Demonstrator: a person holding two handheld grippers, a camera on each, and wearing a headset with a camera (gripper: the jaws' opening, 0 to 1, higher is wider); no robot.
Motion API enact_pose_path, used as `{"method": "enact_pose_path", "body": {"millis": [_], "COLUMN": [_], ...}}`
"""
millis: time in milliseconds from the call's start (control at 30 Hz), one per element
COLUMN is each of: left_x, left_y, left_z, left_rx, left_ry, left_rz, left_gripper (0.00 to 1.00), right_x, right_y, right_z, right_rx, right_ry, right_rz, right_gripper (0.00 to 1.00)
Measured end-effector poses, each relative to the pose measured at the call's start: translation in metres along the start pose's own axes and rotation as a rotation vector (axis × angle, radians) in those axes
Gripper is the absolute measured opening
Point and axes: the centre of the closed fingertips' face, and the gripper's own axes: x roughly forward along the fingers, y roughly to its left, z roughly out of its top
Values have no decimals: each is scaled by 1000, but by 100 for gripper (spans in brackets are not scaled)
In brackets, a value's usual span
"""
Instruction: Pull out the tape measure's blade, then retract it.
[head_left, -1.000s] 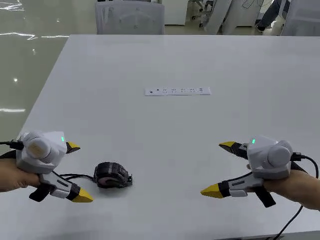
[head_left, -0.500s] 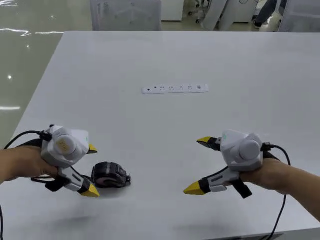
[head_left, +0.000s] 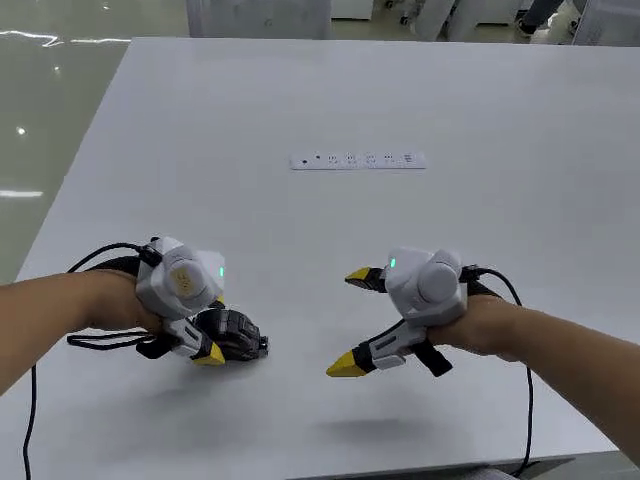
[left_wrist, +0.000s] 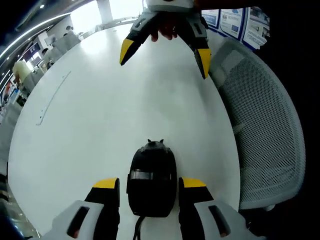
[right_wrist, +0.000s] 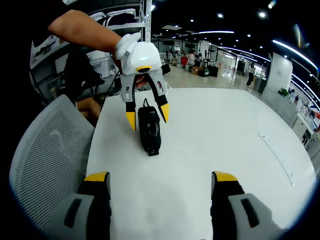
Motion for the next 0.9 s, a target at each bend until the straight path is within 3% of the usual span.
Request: {"method": "enact_pose_path", "body": {"millis": [67, 200, 367, 567, 767, 900], "left_x": [0, 0, 0, 2, 2, 2], "left_y": [-2, -2, -1, -1, -1, -1], "left_z": [-1, -3, -5, -5, -5, -4], "left_rx": [5, 30, -7, -14, -24, -23], "left_ry": [5, 28, 6, 10, -11, -5], "left_rz": [-6, 14, 13, 8, 12, 10], "left_gripper": [34, 32, 32, 32, 32, 32], "right_x": [9, 30, 54, 74, 95, 103], "right_y": [0, 1, 8, 11, 18, 17], "right_z": [4, 11, 13, 10, -1, 1], "right_rx": [-5, -20, -68, -49, -112, -91], "right_ry": [1, 6, 49, 60, 109, 102], "right_rz": [11, 42, 106, 125, 151, 149], "right_gripper": [82, 71, 68, 57, 39, 35]}}
